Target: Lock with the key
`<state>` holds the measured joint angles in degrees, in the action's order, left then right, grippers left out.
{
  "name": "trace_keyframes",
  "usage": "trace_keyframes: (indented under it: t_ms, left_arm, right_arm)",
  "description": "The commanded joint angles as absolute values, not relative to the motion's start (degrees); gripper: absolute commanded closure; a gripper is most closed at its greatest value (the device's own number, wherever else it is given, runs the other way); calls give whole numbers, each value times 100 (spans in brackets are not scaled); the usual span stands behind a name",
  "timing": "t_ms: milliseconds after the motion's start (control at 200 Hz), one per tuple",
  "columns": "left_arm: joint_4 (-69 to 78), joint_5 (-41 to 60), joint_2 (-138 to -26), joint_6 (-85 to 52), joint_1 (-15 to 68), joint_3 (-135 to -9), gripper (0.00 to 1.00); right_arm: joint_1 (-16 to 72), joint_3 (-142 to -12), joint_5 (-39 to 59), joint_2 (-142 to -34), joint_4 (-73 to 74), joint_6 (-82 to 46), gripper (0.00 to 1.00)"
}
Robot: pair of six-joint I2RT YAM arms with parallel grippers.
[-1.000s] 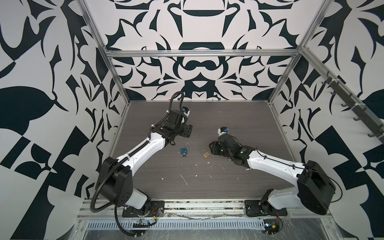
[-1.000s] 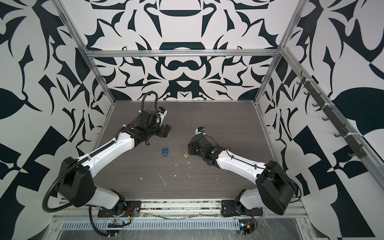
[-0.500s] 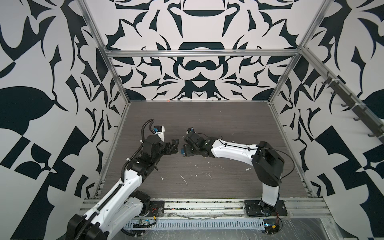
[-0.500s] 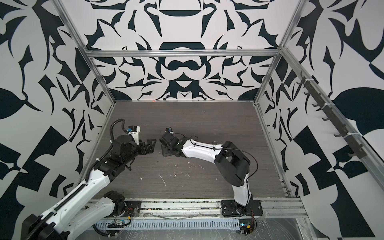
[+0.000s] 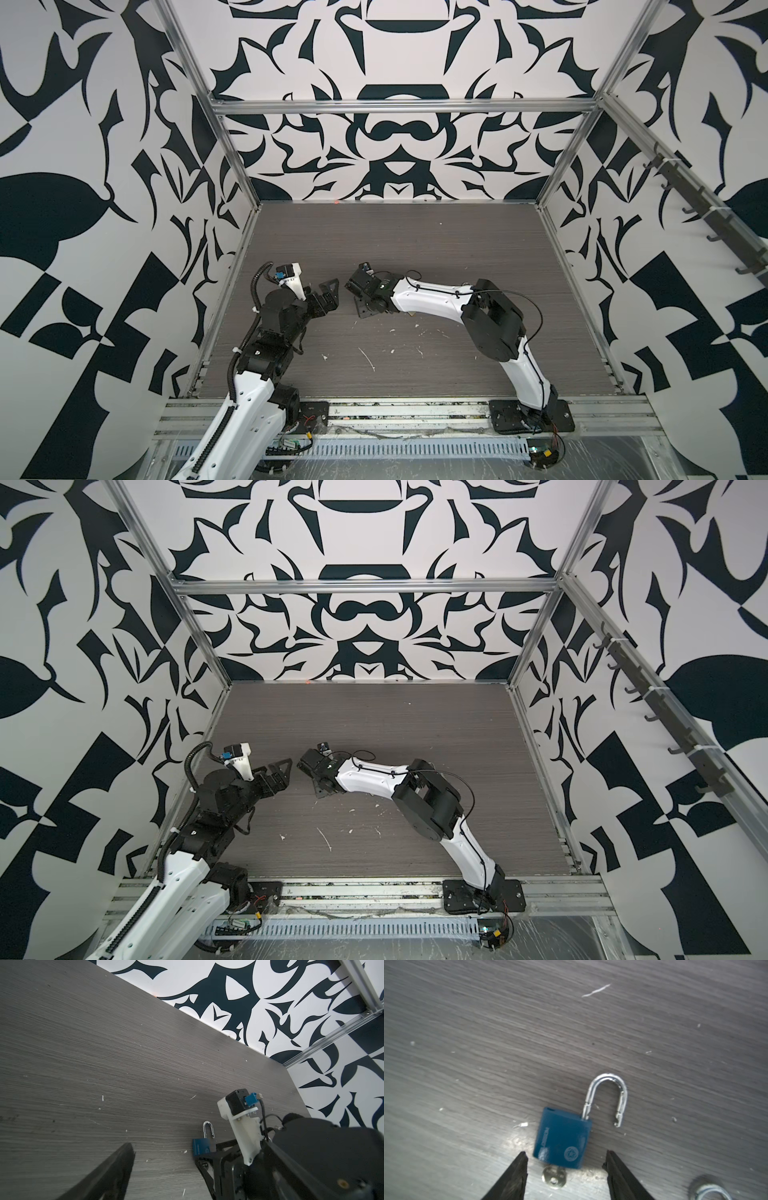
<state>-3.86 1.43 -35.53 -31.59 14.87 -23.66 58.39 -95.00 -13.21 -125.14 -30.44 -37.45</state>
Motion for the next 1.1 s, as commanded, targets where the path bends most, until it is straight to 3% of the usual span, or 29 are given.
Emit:
trace_keyframes:
  t_ms: [0,335,1095]
  left_arm:
    - [-323,459,-3715,-3248,1416,-2439,1]
    - [83,1265,-4480,-3484,1234,-2566,1]
    - [410,1718,-4789,-3674,995,-2444,0]
  right_arm:
    - [5827,-9857,-1557,-12531,-3207,-3685,38]
    - [5810,-10149,-1502,-12832,-3252,-3687,44]
    - [5690,-9825,-1160,-12953,-3198,-3586,47]
